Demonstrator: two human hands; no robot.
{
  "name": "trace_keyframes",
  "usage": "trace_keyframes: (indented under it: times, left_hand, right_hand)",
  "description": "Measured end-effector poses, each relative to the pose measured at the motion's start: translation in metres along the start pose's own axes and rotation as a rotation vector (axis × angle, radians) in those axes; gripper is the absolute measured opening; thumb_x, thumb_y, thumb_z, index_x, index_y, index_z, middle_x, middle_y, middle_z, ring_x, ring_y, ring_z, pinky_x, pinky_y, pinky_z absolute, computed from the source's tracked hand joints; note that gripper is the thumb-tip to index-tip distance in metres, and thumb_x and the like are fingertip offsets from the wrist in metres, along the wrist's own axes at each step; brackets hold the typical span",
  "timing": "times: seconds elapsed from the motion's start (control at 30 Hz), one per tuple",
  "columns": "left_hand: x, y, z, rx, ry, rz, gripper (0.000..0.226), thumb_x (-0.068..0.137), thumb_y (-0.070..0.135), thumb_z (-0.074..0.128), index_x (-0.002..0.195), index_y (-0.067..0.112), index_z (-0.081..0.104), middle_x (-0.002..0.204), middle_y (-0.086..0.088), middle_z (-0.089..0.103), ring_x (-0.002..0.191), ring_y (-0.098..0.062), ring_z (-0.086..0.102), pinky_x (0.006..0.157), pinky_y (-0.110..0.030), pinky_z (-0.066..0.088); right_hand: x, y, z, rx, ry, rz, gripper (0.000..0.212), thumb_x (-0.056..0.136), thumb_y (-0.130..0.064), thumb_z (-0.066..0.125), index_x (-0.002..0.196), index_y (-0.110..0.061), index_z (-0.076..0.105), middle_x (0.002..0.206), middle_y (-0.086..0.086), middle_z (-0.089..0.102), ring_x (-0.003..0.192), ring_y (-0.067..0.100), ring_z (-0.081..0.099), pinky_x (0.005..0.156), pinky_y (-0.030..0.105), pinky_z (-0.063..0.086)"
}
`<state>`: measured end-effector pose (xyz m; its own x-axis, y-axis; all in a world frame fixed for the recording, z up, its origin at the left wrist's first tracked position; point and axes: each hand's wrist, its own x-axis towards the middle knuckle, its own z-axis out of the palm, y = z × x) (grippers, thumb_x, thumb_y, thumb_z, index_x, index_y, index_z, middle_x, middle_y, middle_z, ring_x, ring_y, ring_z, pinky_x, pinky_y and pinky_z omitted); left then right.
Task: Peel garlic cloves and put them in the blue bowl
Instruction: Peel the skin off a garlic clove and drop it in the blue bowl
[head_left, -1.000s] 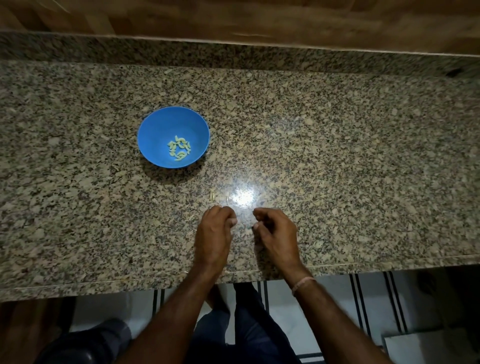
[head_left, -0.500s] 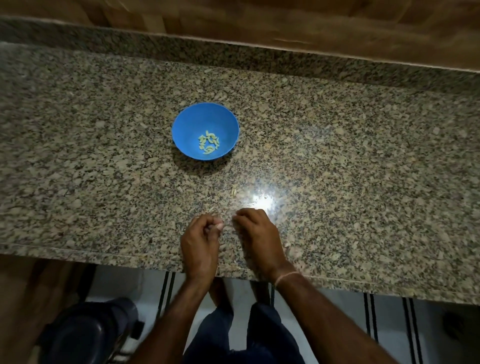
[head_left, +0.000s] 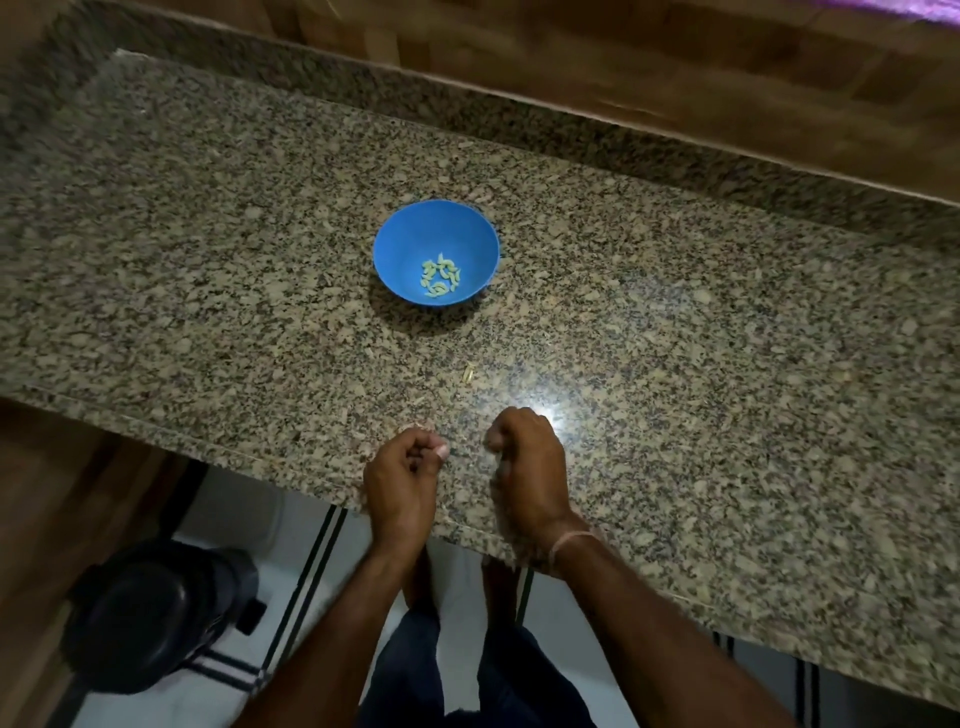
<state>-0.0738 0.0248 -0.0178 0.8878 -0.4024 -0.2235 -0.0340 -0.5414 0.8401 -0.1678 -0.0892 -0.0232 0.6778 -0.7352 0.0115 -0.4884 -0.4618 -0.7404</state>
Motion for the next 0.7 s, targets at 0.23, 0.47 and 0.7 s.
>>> trace_keyframes:
  times: [0.23,0.47,0.7]
  left_hand:
    - [-0.005,-0.001,0.008,-0.037,0.03,-0.043,0.016,0.091,0.011,0.077,0.084,0.024,0.071,0.084,0.012,0.073,0.078,-0.005,0.068,0.064,-0.013,0.048]
    - [-0.006,0.003,0.012,-0.026,0.02,-0.045,0.01,0.092,0.011,0.076,0.084,0.016,0.072,0.077,0.007,0.071,0.072,-0.007,0.064,0.058,-0.006,0.044]
    - [-0.006,0.006,0.012,-0.011,0.012,-0.044,0.009,0.092,0.011,0.076,0.085,0.016,0.073,0.075,0.009,0.069,0.068,-0.004,0.062,0.057,-0.007,0.044]
  right_hand:
    - [0.004,0.022,-0.02,0.325,-0.017,0.236,0.018,0.095,-0.001,0.067,0.087,-0.015,0.074,0.085,-0.004,0.075,0.085,0.013,0.072,0.079,0.032,0.062]
    - [-0.014,0.017,-0.021,0.087,-0.181,-0.12,0.016,0.093,-0.003,0.068,0.107,-0.011,0.071,0.098,-0.003,0.062,0.089,0.014,0.061,0.074,0.031,0.052]
    - [-0.001,0.019,-0.005,-0.353,-0.173,-0.398,0.007,0.093,-0.015,0.064,0.097,-0.017,0.059,0.094,-0.001,0.055,0.088,0.017,0.04,0.061,0.029,0.028]
